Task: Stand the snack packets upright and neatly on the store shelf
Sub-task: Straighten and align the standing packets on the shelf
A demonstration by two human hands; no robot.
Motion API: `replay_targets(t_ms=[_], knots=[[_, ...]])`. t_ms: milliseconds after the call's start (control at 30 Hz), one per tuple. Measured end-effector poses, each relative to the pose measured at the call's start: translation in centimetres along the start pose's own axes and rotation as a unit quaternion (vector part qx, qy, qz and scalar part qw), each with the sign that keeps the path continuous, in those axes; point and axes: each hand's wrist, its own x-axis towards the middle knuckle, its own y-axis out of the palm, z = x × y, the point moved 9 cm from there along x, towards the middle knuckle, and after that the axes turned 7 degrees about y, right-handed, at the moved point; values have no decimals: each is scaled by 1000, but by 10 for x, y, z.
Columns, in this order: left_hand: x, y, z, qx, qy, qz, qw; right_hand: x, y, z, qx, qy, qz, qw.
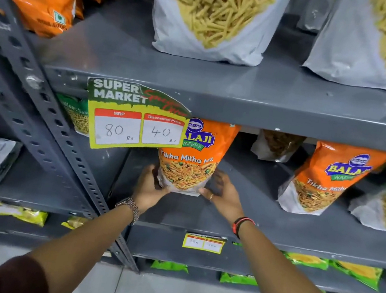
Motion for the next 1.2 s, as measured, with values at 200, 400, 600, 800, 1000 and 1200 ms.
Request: replay_targets(t_ms=[200, 400, 600, 800, 1000, 1200], knots=[[-38, 20, 2, 19, -49, -71, 996, -34, -95, -47, -68, -28, -105, 992], [-58, 119, -55, -94, -24, -55, 994, -65, -208, -109, -76, 10, -161, 984], [-58, 232, -124, -119, 12, 59, 991, -55, -304, -131, 9, 26, -189, 982], [-39, 274, -169, -28, -6, 90, 996, -15, -304, -120, 81, 41, -13, 996], [-28, 275, -181, -68, -7, 60, 996, -1, -284, -106, 73, -10, 1, 997], [-25, 267, -172, -75, -5, 67, 995, -8, -278, -115, 108, 10, -66, 992]])
